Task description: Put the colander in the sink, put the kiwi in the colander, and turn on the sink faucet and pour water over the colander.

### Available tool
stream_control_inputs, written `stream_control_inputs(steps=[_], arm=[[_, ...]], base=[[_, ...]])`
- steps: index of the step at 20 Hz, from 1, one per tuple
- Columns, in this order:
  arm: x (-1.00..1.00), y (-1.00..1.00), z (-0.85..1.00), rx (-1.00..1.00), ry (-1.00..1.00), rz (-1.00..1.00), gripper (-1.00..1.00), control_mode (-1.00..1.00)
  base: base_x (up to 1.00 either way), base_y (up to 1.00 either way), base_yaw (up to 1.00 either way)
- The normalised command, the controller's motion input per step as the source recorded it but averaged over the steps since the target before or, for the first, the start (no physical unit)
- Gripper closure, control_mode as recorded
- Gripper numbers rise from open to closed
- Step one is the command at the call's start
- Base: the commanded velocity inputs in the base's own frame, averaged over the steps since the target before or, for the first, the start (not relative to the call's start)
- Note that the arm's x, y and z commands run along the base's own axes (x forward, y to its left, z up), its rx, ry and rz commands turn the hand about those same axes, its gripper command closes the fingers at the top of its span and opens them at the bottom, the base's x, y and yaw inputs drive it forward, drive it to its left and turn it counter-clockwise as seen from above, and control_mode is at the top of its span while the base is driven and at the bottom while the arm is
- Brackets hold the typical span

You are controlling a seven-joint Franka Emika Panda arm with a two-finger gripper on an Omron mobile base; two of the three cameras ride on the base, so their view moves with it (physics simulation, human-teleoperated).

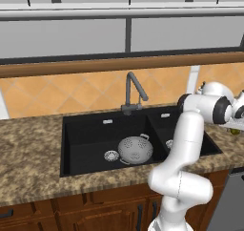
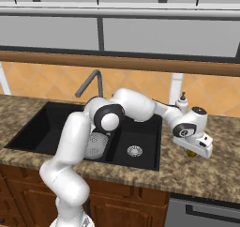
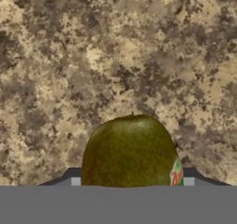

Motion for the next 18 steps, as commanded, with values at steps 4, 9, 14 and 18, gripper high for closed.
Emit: stream_control_inputs(steps=[4, 9, 14, 18], arm=[[0.0, 0.16, 0.02, 0.0, 0.0, 0.0, 1.0, -1.0], [-0.02, 0.48, 0.15, 0.0, -0.01, 0.0, 1.0, -1.0], [0.0, 0.82, 0.04, 0.0, 0.0, 0.02, 1.0, -1.0], [0.0, 0.89, 0.04, 0.0, 0.0, 0.06, 1.0, -1.0]], base=[[0.0, 0.0, 0.0], [0.0, 0.0, 0.0], [0.0, 0.0, 0.0], [0.0, 0.0, 0.0]])
